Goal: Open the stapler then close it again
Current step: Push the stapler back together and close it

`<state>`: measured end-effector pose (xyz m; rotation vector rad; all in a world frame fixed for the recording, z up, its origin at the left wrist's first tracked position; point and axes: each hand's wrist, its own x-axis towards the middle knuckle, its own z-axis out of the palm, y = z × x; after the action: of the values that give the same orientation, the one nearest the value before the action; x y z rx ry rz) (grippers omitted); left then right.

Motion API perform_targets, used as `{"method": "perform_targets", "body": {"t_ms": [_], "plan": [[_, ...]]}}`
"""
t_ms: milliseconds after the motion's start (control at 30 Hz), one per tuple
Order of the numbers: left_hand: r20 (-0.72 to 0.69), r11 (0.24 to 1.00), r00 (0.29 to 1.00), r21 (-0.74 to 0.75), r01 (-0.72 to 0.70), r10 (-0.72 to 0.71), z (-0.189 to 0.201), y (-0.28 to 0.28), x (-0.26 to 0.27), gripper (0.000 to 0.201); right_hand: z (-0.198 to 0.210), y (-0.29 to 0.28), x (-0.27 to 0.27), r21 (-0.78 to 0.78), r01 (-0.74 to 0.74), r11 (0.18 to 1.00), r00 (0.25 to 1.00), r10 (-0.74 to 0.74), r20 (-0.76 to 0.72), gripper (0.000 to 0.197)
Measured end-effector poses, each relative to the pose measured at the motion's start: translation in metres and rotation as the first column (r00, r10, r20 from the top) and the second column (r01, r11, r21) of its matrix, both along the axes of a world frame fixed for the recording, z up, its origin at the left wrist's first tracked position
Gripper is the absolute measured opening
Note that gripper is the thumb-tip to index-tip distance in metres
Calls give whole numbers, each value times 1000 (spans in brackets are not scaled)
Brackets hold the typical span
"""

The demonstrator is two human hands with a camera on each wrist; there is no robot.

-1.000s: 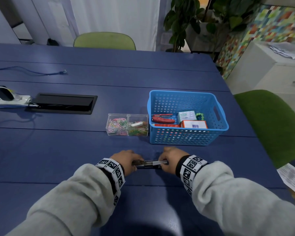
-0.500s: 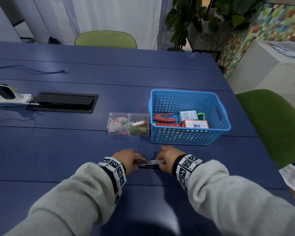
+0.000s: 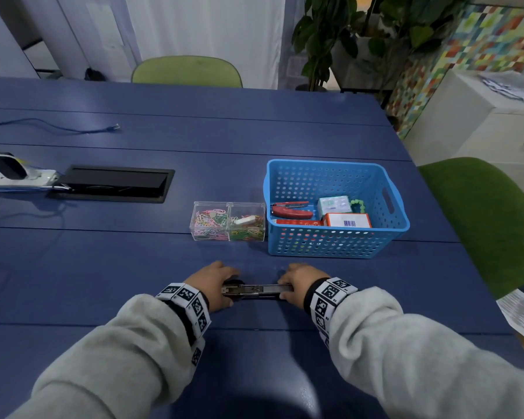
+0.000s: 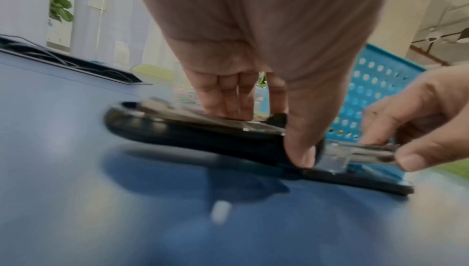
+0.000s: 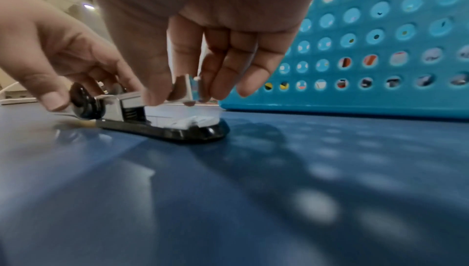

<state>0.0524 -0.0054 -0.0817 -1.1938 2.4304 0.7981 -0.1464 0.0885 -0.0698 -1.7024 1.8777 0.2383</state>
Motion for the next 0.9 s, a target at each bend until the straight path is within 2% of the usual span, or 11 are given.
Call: {"method": "perform_targets", "body": {"t_ms": [133,300,433,467,533,667,800,900], "plan": [[66,994,995,-90,-66,72,-1,-5,27,43,-5,5,-8,-3,143,990,988,-142,65,29],[77,994,993,-77,-79,85,8,-7,37,41,-8,11,-12,-38,280,959,944,-267,196,26],[-28,988,994,-115,-106,103,29,-9,27,40,-8,13,-11,-43,474,880,815,-419,399,9],[-52,985,994,-137,-105,99,34,-9,23,41,-5,13,-11,-23,495,869,786,-436,439,13],[-88,982,994,-168,-83,69,42,-6,14,45,-4,12,-10,-8,513,858,754,-446,482,21],[-174,986,984,-151,-68,41,52,1,-7,49,1,8,-9,-72,518,852,754,-415,508,28],[-216,991,976,-128,-36,8,53,10,-30,39,7,5,-5,-131,518,845,763,-388,517,18],[-214,992,976,-123,10,-36,49,15,-43,45,13,6,-3,-154,501,852,784,-372,496,25]]}}
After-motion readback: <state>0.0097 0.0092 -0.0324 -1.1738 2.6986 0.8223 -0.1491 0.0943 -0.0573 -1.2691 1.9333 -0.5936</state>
